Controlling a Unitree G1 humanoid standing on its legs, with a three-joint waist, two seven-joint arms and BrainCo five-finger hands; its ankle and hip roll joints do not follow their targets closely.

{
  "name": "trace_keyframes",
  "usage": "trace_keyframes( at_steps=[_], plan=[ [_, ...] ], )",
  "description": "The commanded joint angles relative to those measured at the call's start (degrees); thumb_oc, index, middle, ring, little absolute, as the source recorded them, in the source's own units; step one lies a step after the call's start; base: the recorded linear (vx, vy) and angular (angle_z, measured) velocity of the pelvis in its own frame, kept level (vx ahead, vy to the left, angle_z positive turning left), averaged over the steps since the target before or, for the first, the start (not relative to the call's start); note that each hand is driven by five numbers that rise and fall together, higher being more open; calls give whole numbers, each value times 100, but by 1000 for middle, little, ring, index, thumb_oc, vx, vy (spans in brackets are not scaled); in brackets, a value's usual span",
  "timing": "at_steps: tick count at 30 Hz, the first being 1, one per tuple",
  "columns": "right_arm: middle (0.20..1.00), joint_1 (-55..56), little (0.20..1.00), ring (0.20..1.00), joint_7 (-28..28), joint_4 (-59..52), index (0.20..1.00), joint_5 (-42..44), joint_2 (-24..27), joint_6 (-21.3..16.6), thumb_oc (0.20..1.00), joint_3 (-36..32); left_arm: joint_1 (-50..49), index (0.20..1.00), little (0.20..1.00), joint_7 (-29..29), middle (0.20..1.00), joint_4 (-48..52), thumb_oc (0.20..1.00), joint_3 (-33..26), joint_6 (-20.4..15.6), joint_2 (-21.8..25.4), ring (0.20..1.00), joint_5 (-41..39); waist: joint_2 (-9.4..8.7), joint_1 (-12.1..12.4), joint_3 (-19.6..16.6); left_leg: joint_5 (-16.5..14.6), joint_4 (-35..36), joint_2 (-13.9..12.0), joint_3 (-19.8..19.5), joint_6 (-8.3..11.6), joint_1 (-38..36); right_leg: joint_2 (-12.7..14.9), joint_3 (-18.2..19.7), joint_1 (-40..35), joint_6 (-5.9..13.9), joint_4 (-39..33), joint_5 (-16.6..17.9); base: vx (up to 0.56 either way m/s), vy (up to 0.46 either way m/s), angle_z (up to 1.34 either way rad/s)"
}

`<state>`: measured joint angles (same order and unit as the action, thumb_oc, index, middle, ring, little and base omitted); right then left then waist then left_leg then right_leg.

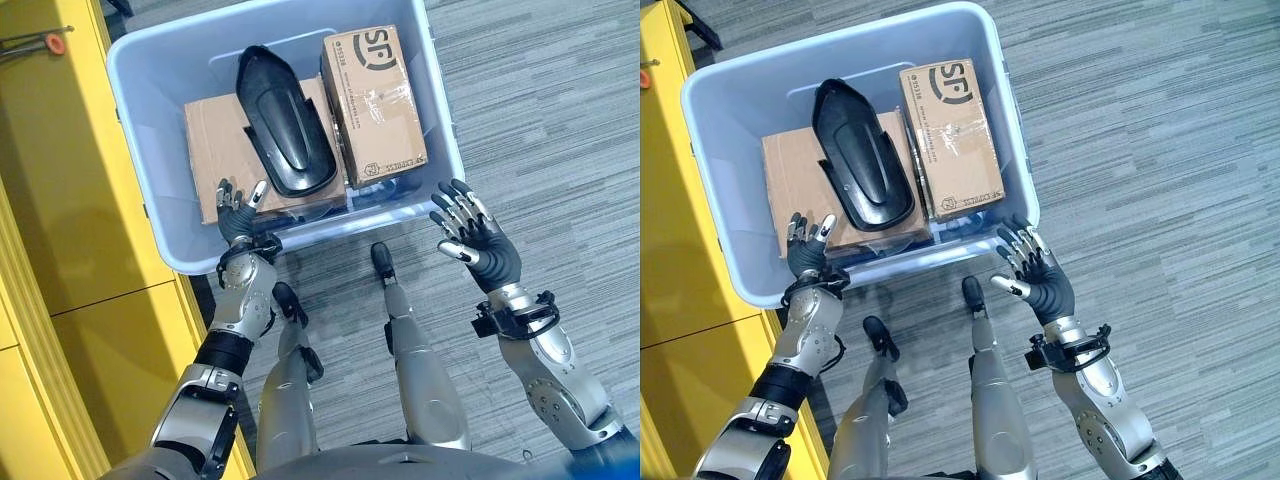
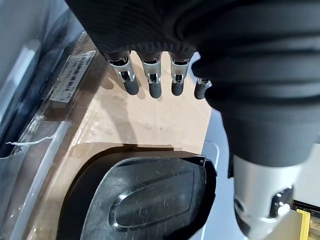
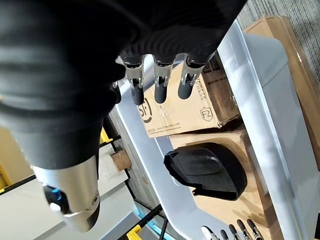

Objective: Move parts from the plastic box to the shelf.

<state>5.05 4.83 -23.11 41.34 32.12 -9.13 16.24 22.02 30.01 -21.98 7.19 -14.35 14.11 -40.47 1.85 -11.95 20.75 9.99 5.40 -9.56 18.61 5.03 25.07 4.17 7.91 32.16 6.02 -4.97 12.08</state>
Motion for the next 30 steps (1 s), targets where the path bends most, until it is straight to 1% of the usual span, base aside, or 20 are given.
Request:
trace_keyframes(
  at_steps=[1,3,4,16,30],
  plan=[
    [1000,171,1000,1000,-13,-260,1000,-115,39,-175,1000,-166,208,1000,1000,91,1000,55,1000,-220,-170,295,1000,238,-32,-34,-115,-516,-40,-59,-522,238,-969,262,-414,-95,248,774,-710,0,0,0],
    [1000,174,1000,1000,-18,-256,1000,-102,49,-176,1000,-159,221,1000,1000,116,1000,3,1000,-228,-163,290,1000,247,-20,-41,-115,-513,-40,-64,-510,243,-984,251,-404,-81,245,788,-717,48,12,-1],
    [1000,197,1000,1000,3,-263,1000,-80,68,-187,1000,-168,262,1000,1000,157,1000,-49,1000,-246,-162,297,1000,260,21,-48,-119,-636,-40,-71,-521,257,-1070,249,-407,-139,277,806,-856,99,20,-2],
    [1000,322,1000,1000,-27,-323,1000,59,196,-211,1000,-180,763,1000,1000,272,1000,-911,1000,-294,-75,377,1000,180,64,-161,-42,-632,-40,-85,-430,270,-1046,186,-315,63,269,899,-880,20,1,-5],
    [1000,466,1000,1000,27,-379,1000,201,310,-338,1000,-259,1594,1000,1000,387,1000,-1653,1000,-78,12,507,1000,155,63,-295,169,-620,-53,-76,-359,282,-883,87,-190,430,247,1085,-929,4,-3,-2]
  ],
)
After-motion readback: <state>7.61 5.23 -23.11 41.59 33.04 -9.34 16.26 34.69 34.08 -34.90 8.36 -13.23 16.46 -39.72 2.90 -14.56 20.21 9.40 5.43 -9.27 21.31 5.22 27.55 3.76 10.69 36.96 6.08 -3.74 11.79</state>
